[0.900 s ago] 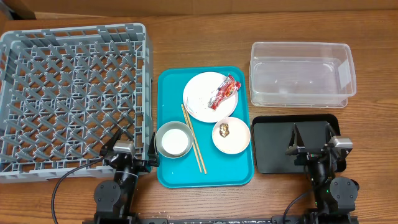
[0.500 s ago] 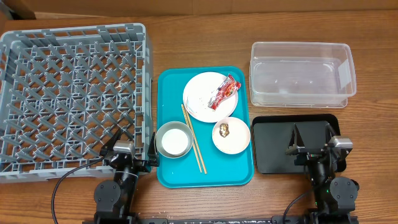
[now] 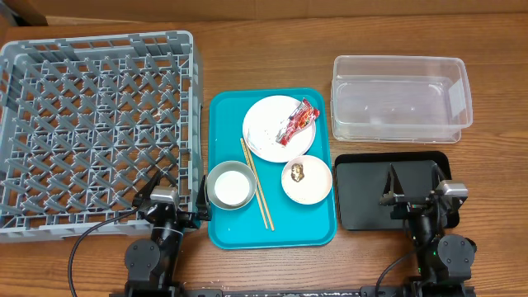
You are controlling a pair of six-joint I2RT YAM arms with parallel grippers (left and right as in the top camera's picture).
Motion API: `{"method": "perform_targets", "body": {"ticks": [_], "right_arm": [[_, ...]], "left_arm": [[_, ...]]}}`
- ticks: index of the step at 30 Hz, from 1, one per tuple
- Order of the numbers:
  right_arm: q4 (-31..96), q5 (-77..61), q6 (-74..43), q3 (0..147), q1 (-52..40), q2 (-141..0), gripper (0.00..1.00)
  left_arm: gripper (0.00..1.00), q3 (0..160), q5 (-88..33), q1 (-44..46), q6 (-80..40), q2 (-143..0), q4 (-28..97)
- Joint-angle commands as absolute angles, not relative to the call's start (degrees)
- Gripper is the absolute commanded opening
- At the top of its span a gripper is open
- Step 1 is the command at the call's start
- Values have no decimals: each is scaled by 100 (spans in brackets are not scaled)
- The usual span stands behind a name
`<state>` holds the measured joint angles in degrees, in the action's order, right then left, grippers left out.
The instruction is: Sort waste into correct bins and load items into the dishwasher
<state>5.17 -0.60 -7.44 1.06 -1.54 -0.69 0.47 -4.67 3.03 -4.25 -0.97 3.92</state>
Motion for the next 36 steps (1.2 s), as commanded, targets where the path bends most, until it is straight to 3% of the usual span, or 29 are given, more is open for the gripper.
{"method": "perform_targets", "body": {"ticks": [1, 24, 30, 36], "right_arm": [[482, -3, -725, 45, -183, -16, 100], [523, -189, -1278, 110, -183, -16, 100], [1406, -368, -1376, 860, -183, -123, 100], [2311, -703, -1374, 1951, -183, -812, 100]], "left_arm": [[100, 30, -405, 340, -338, -64, 414], [100, 113, -408, 340, -650, -64, 537], [100, 1127, -401, 340, -644, -355, 1892], [100, 2493, -296, 340, -554, -1527, 3173]]}}
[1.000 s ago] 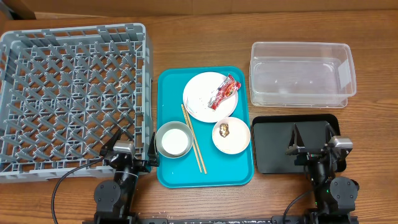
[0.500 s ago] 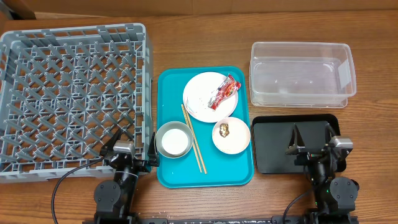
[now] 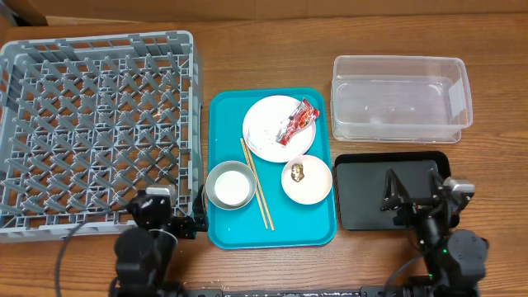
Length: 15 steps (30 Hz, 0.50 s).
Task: Sort waste into correct bins and load items into the dishwasher
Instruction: 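Reach the right gripper to the red wrapper on the white plate and grasp it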
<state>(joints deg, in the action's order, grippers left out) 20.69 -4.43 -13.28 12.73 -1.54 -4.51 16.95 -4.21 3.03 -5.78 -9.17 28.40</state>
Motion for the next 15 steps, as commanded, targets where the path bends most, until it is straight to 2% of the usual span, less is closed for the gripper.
{"method": "perform_targets", "body": {"ticks": [1, 10, 15], "right_arm": [[2469, -718, -1374, 2154, -183, -993, 100], [3747, -1166, -1350, 4062, -183, -3153, 100], [5019, -1328, -915, 5470, -191, -4639, 100]], "left_arm": [[100, 2757, -167, 340, -556, -1789, 3398], [100, 5076, 60, 340, -558, -4152, 5223], [100, 5686, 34, 340, -727, -4984, 5955]]}}
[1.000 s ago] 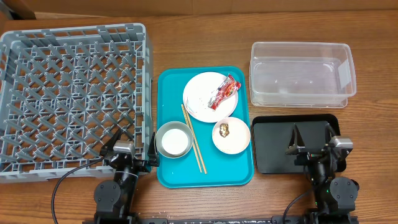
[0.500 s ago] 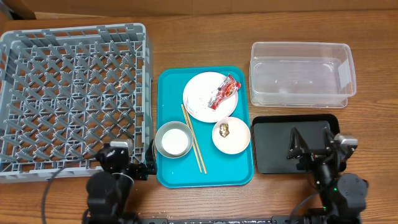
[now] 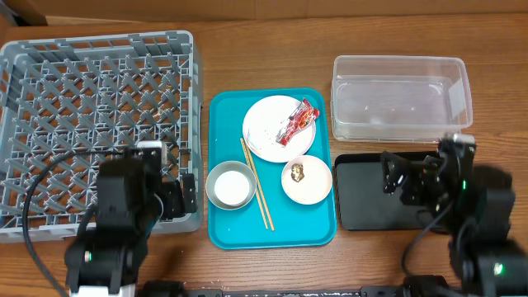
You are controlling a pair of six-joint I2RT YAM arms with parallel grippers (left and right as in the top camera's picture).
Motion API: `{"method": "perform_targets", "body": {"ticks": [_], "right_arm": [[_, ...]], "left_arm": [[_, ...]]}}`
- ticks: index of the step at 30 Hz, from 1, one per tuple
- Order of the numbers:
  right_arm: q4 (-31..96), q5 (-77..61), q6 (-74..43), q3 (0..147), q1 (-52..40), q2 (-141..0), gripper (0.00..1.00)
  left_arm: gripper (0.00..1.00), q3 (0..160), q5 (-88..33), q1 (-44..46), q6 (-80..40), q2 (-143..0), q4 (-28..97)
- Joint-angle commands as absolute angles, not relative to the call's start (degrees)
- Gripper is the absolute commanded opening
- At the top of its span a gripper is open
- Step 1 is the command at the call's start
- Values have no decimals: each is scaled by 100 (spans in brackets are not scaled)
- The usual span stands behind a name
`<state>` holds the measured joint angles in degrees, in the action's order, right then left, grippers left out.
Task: Sort waste into correct bins and load items into the dishwasher
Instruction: 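Reach the right gripper to the red wrapper on the white plate and grasp it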
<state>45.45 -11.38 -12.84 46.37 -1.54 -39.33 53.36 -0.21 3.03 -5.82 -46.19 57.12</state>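
A teal tray [image 3: 318, 235] in the middle of the overhead view carries a white plate [image 3: 266, 132] with a red wrapper [image 3: 299, 120] on it. It also carries a white bowl [image 3: 230, 186], a small dish [image 3: 314, 191] with a brown scrap [image 3: 298, 172], and wooden chopsticks [image 3: 256, 183]. The grey dish rack [image 3: 99, 124] lies to the left. My left gripper [image 3: 178, 195] hangs over the rack's near right corner, fingers apart and empty. Over the black tray [image 3: 363, 206], my right gripper [image 3: 396, 177] is open and empty.
A clear plastic bin [image 3: 402, 97] stands at the back right, behind the black tray. Both arms are raised and loom large at the near edge, with cables trailing from them. A cardboard corner shows at the far left.
Both arms have risen towards the camera. The left arm now stands over the rack's near right corner, further left than before. The right arm has shifted slightly right. Nothing on the tray moved.
Both arms first rested low at the near table edge, grippers open and pointing away. Half a second ago they had begun to lift. Now both are raised high, still empty, and the tray's items lie untouched.
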Motion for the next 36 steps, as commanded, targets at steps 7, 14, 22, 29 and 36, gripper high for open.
{"method": "perform_targets", "body": {"ticks": [7, 14, 22, 29, 36], "right_arm": [[6082, -1590, -1013, 7314, -191, -6438, 100], [5100, -2971, -1070, 7487, -666, -7166, 100], [4536, -582, -1151, 7489, -2676, -7769, 100], [3959, 187, -1258, 7647, -3446, -8866, 100], [3190, 456, -1844, 7686, -3465, -10047, 94]], "left_arm": [[100, 5867, -290, 340, -965, -5275, 6431], [100, 5867, -292, 340, -967, -5275, 6512], [100, 5867, -91, 340, -963, -5275, 6497], [100, 5867, -89, 340, -965, -5275, 6488], [100, 5867, -108, 340, -967, -5275, 6486]]}}
